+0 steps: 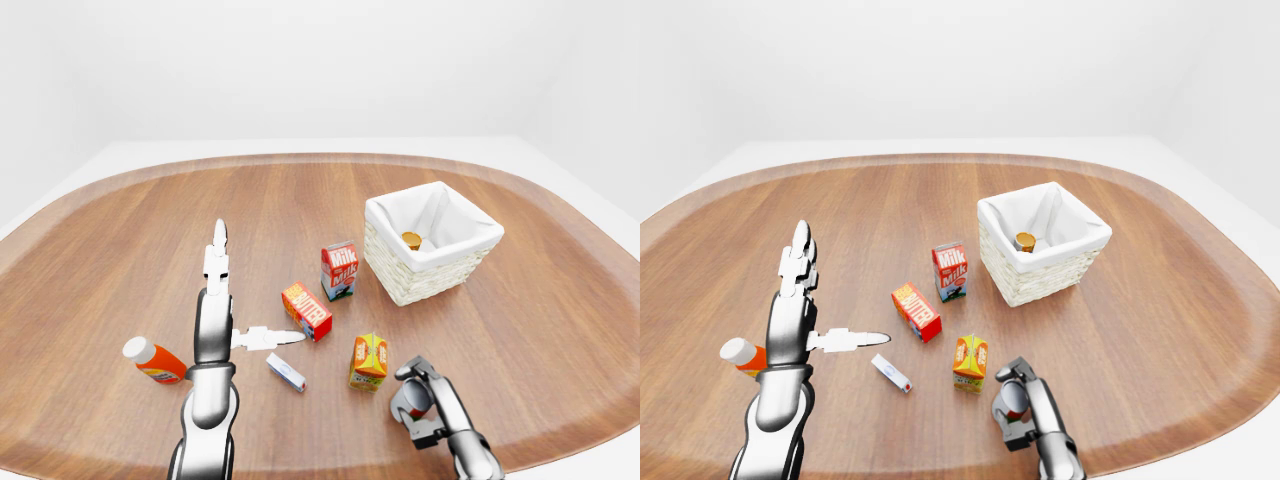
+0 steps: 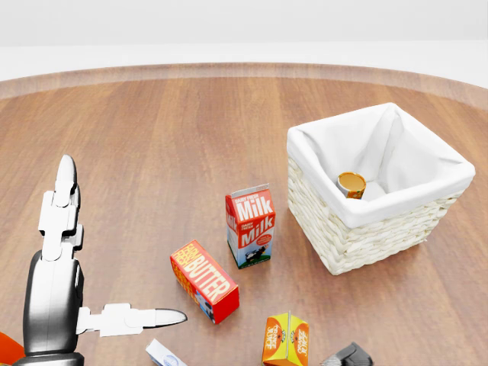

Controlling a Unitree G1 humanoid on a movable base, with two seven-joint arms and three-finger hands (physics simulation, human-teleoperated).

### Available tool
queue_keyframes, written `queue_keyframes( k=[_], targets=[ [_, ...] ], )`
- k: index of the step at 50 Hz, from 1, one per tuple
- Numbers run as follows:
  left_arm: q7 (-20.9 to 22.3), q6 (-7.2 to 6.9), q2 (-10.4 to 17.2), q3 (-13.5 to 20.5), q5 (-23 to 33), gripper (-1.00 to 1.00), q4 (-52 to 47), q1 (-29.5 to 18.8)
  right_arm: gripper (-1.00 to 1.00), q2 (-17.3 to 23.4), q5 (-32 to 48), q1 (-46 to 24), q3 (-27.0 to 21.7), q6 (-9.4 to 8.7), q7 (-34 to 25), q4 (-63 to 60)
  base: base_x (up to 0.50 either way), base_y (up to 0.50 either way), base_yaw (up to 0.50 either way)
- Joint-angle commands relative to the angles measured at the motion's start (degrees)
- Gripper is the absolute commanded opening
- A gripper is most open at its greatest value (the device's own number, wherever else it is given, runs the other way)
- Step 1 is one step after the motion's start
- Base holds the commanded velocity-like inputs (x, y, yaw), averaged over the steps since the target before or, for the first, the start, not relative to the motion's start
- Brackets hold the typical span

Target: Pick up the alphabet soup and the tomato sauce, and put them in the basket.

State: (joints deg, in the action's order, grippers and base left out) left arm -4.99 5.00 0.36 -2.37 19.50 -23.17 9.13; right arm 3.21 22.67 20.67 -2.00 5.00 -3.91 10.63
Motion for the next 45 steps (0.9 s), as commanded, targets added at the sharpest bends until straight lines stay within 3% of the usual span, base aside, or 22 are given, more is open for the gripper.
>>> queue_keyframes(
  k=[1, 15, 45],
  targets=[
    [0.00, 0.00, -0.05, -0.01, 0.13, 1.00, -0.09, 0.07, -1.00, -0.62, -6.71, 2.12, -0.98, 0.00, -4.15, -13.81, 0.00, 0.00, 0.00],
    [0.09, 0.00, -0.06, 0.24, -0.31, 1.00, 0.28, -0.33, -1.00, -3.28, -12.44, 2.96, -5.21, 0.00, -11.58, -30.24, 0.00, 0.00, 0.00],
    [0.05, 0.00, -0.04, 0.20, -0.30, 1.00, 0.42, -0.15, -1.00, -6.46, -18.43, 1.70, -10.64, 0.00, -19.04, -48.07, 0.00, 0.00, 0.00]
  ],
)
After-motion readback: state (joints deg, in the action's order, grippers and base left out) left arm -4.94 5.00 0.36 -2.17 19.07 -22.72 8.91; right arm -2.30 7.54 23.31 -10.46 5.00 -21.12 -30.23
